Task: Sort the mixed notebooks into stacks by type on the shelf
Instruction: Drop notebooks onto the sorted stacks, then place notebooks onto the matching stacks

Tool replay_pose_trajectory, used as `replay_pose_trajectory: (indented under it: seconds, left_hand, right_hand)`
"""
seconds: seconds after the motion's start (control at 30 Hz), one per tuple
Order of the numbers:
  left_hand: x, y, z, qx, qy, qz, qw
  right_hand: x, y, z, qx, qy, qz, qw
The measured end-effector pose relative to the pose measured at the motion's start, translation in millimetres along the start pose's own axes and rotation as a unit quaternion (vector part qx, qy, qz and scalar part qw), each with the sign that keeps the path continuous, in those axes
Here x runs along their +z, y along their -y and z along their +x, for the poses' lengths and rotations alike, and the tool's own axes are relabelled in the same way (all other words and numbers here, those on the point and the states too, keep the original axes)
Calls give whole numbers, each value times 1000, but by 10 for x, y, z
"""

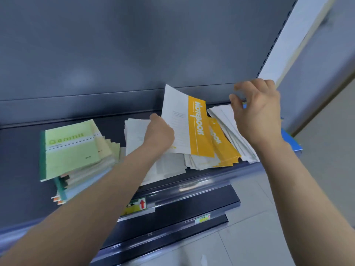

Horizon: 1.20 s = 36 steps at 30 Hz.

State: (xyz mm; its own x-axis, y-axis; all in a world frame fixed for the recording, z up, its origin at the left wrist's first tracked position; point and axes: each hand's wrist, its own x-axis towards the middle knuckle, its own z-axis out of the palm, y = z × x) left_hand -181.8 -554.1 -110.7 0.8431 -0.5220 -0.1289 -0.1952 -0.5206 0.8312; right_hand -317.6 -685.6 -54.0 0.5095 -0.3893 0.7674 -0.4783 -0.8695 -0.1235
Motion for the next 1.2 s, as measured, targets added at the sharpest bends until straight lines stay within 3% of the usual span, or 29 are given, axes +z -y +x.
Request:
replay_pose_trajectory:
  seconds: [0.2, 0.27, 0.3, 0.4, 0.67, 0.9, 1.07, 1.2]
  left_hand:
    - [692, -169, 51, -104, -8, -19, 994]
    - [817, -206, 13, -133, -3, 50, 990]
    - [864, -156, 45, -136, -13, 33, 990]
    - [893, -135, -9, -43, 19, 246, 968]
    - [845, -196, -195, -26, -25, 385, 922]
    - [-213, -92, -514, 84, -183, 370, 907]
    - [-1219, 256, -1069, 105, -316, 352, 875]
    - [-2055, 769, -1523, 118, -377, 333, 856]
  right_hand:
    - [104, -584, 112, -38, 34, 47, 998]
    - [158, -677, 117, -47, 44, 66, 996]
    - [182, -708, 112, -52, 47, 76, 995]
    - [248, -752, 90, -65, 54, 105, 991]
    - [258, -488, 136, -90, 101, 157, 978]
    - [220, 435, 212, -151, 111, 225, 956]
    - [117, 1557, 77, -180, 103, 282, 937]
    - [-14, 2592, -141, -204, 112, 308, 922]
